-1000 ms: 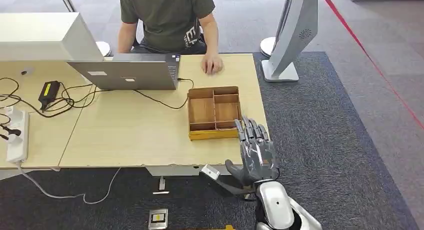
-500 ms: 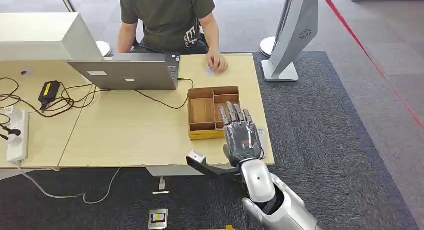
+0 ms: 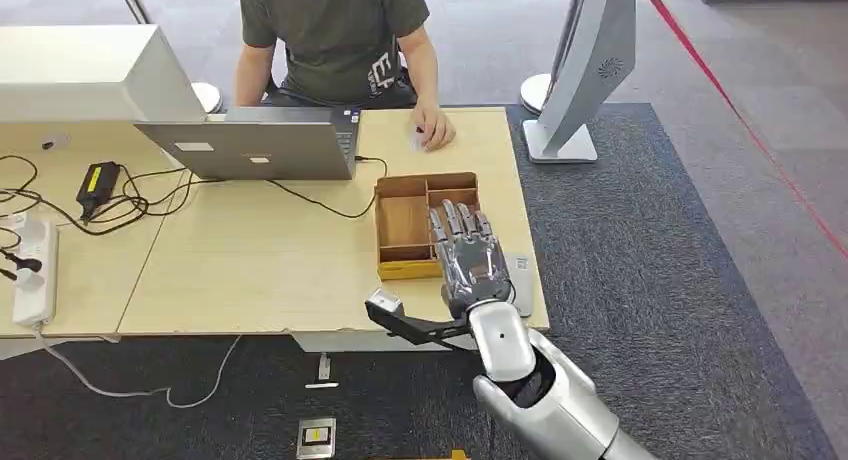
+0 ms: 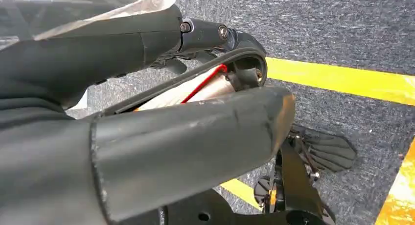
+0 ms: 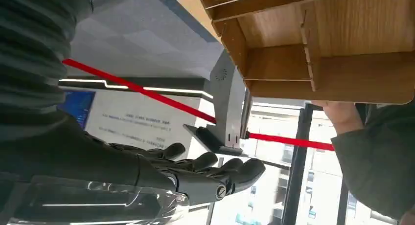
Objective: Pass the card to the sensor for recognition and then transmit it.
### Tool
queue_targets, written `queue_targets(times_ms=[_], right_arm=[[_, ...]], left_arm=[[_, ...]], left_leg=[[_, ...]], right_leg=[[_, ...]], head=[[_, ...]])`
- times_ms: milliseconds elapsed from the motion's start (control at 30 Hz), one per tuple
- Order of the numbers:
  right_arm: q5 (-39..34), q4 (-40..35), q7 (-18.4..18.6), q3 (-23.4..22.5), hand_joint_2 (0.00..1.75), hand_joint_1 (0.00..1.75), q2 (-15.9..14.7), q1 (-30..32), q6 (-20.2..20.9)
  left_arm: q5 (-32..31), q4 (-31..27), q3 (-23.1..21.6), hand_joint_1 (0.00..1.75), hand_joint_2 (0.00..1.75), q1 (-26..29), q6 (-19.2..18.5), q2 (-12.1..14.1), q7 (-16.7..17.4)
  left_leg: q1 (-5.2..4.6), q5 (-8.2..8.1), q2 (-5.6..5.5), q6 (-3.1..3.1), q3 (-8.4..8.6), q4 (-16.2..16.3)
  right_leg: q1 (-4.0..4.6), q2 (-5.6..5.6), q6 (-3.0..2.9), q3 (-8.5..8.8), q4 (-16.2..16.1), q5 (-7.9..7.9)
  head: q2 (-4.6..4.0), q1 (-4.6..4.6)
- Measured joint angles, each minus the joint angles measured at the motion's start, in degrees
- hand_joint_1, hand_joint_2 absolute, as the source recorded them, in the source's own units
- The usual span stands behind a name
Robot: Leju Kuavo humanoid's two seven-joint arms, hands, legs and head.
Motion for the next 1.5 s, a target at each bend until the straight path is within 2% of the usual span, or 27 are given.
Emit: queue_targets(times_ms=[300, 500, 667, 1167, 1500], right_arm=[[0.0, 0.6, 0.0, 0.2, 1.75, 0.00, 0.1, -0.1, 0.0], [-0.8, 1.9, 1.8, 0.2, 1.75, 0.00, 0.1, -1.2, 0.3], [-1.9, 7.0, 2.3, -0.3, 1.75, 0.00, 0.0, -3.0, -2.6], [-2.8, 18.5, 2.8, -2.1, 1.75, 0.00, -0.1, -4.5, -4.5], [-2.9, 22.9, 1.9, -2.7, 1.75, 0.00, 0.1, -4.5, -6.0]], left_arm=[[0.0, 0.0, 0.0, 0.00, 0.00, 0.0, 0.0, 0.0, 0.0], [-0.9, 0.0, 0.0, 0.00, 0.00, 0.0, -0.6, 0.2, -0.2], [-1.3, 0.0, -0.1, 0.00, 0.00, 0.0, -1.0, 0.3, -0.2], [-3.3, 0.0, -0.7, 0.00, 0.00, 0.0, -2.2, 0.8, -0.6], [-3.3, 0.0, -0.7, 0.00, 0.00, 0.0, -2.2, 1.0, -0.1]], left_leg=[[0.00, 0.00, 0.00, 0.00, -0.01, 0.0], [0.00, 0.00, 0.01, 0.00, 0.00, 0.0], [0.00, 0.00, 0.00, 0.00, 0.00, 0.0], [0.00, 0.00, 0.01, 0.00, -0.01, 0.0], [0.00, 0.00, 0.01, 0.00, -0.01, 0.0]], right_leg=[[0.00, 0.00, 0.00, 0.00, 0.0, 0.00], [0.00, 0.00, 0.00, -0.01, 0.0, 0.00], [0.00, 0.00, -0.01, 0.00, 0.0, 0.01], [0.00, 0.00, -0.01, -0.03, 0.0, 0.01], [0.00, 0.00, -0.01, -0.02, 0.0, 0.01]], head=[[-0.02, 0.00], [-0.02, 0.00], [0.00, 0.00], [0.00, -0.02], [-0.02, 0.00]])
